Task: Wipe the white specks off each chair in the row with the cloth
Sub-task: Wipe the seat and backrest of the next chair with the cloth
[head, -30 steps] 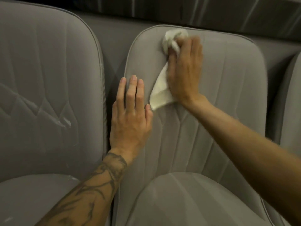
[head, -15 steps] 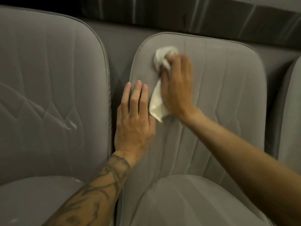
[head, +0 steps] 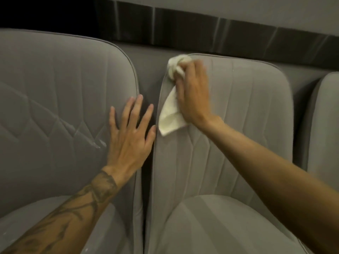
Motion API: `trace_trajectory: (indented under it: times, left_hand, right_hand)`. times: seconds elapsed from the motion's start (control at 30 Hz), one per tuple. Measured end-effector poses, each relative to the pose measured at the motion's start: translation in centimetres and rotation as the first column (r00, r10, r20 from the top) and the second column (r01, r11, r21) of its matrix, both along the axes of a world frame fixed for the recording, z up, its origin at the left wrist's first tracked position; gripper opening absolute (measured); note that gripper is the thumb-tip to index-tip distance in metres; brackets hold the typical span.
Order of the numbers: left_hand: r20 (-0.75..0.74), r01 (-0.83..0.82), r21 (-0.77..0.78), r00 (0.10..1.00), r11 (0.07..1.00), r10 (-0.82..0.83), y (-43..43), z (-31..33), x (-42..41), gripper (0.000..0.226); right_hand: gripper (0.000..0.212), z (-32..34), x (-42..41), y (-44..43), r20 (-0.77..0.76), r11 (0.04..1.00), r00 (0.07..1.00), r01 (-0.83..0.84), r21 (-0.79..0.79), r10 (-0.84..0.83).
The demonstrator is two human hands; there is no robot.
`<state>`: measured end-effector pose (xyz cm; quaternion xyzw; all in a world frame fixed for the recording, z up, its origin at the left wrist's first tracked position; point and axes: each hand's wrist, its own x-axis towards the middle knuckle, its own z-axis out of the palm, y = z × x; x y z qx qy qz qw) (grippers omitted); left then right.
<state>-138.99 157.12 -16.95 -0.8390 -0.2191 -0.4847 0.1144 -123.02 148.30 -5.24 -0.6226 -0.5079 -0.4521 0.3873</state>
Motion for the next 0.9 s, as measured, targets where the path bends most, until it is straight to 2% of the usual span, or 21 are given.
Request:
trace_trajectory:
  times: [0.1, 0.17, 0.2, 0.3, 0.37, 0.5, 0.6, 0.7, 0.77, 0.83, 0.9]
  left_hand:
    - [-0.010, 0.026, 0.016, 1.000, 1.000, -0.026, 0.7, -0.4, 0.0, 0.056]
    - [0.011, 0.019, 0.009, 1.000, 1.000, -0.020, 0.5, -0.4, 0.2, 0.054]
    - [0.013, 0.018, 0.016, 1.000, 1.000, -0.018, 0.5, -0.5, 0.3, 0.054]
    - [0.014, 0.034, 0.029, 0.999, 0.999, -0.035, 0.9, -0.7, 0.4, 0.054]
    - [0.021, 0.042, 0.025, 0.999, 0.999, -0.043, 0.9, -0.9, 0.4, 0.054]
    - [0.050, 0.073, 0.016, 0.996, 0.997, -0.074, 0.9, -1.1, 0.5, 0.055]
    - [0.051, 0.077, 0.005, 0.996, 0.997, -0.077, 0.9, -1.3, 0.5, 0.056]
    - [0.032, 0.077, -0.006, 0.997, 0.997, -0.077, 0.7, -1.0, 0.4, 0.057]
    - [0.027, 0.092, -0.035, 0.996, 0.995, -0.091, 0.4, -1.3, 0.0, 0.059]
    - [0.017, 0.106, -0.062, 0.994, 0.992, -0.105, -0.3, -2.7, -0.9, 0.062]
    - [-0.002, 0.092, -0.075, 0.996, 0.993, -0.093, -0.7, -4.6, -2.1, 0.063]
  right_hand:
    - [0.018, -6.2, -2.4, -2.0, 0.137, 0.967, 0.983, -0.085, -0.240, 0.121]
    - [0.016, -5.3, -1.9, -2.6, 0.237, 0.954, 0.962, -0.066, -0.292, 0.139]
    - [0.015, -3.3, -1.3, -1.8, 0.246, 0.968, 0.964, -0.040, -0.247, 0.102]
    - [0.019, 3.3, 0.5, 1.3, 0.128, 0.996, 0.988, 0.089, -0.008, -0.087]
    - [0.021, 3.5, 0.5, 2.0, 0.073, 0.996, 0.994, 0.083, 0.036, -0.086]
    - [0.019, -7.3, -1.6, -1.6, 0.076, 0.989, 0.993, -0.076, -0.129, 0.086]
    - [0.018, -14.6, -3.1, -4.7, 0.017, 0.967, 0.994, -0.100, -0.233, 0.107]
    - [0.017, -11.7, -2.2, -3.9, 0.076, 0.966, 0.992, -0.080, -0.247, 0.102]
    - [0.015, -7.2, -1.8, -2.1, 0.081, 0.985, 0.995, -0.042, -0.166, 0.056]
    - [0.015, -4.5, -1.9, -0.6, 0.017, 0.999, 1.000, 0.006, -0.043, -0.005]
    - [0.017, -5.8, -2.9, -0.4, -0.048, 1.000, 0.999, -0.013, -0.016, 0.013]
